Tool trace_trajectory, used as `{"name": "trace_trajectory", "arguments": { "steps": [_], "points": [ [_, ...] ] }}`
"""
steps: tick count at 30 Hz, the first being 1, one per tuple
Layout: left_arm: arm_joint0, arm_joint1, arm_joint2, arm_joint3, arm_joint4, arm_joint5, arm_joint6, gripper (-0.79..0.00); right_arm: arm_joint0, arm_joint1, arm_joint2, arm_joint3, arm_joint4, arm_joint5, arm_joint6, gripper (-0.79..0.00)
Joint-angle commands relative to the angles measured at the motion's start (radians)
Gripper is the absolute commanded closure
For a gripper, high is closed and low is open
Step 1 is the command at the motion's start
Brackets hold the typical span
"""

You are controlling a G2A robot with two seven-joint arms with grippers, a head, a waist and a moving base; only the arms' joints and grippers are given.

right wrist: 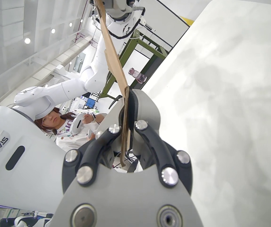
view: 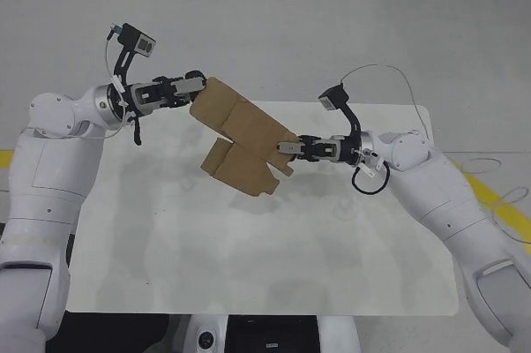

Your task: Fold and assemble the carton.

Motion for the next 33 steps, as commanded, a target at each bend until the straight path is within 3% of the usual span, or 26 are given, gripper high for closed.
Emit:
{"name": "trace_trajectory", "arguments": {
  "steps": [1, 9, 17, 24, 33],
  "points": [
    [-0.003, 0.002, -0.009, 0.013, 0.007, -0.012, 0.012, -0.785, 0.002, 0.000, 0.004, 0.020, 0.035, 0.014, 0.014, 0.000],
    [0.033, 0.019, -0.015, -0.012, 0.124, -0.073, 0.074, -0.785, 0.023, -0.017, 0.032, 0.158, 0.128, 0.071, 0.062, 0.000],
    [0.094, 0.032, 0.009, -0.106, 0.188, -0.104, 0.104, -0.785, 0.065, -0.054, 0.023, 0.262, 0.092, 0.172, 0.022, 0.000],
    [0.137, 0.040, 0.044, -0.178, 0.269, -0.138, 0.139, -0.785, 0.082, -0.087, 0.023, 0.317, 0.084, 0.182, 0.014, 0.000],
    [0.155, 0.034, 0.091, -0.203, 0.373, -0.173, 0.192, -0.785, 0.091, -0.113, 0.042, 0.358, 0.085, 0.173, 0.039, 0.000]
  ]
}}
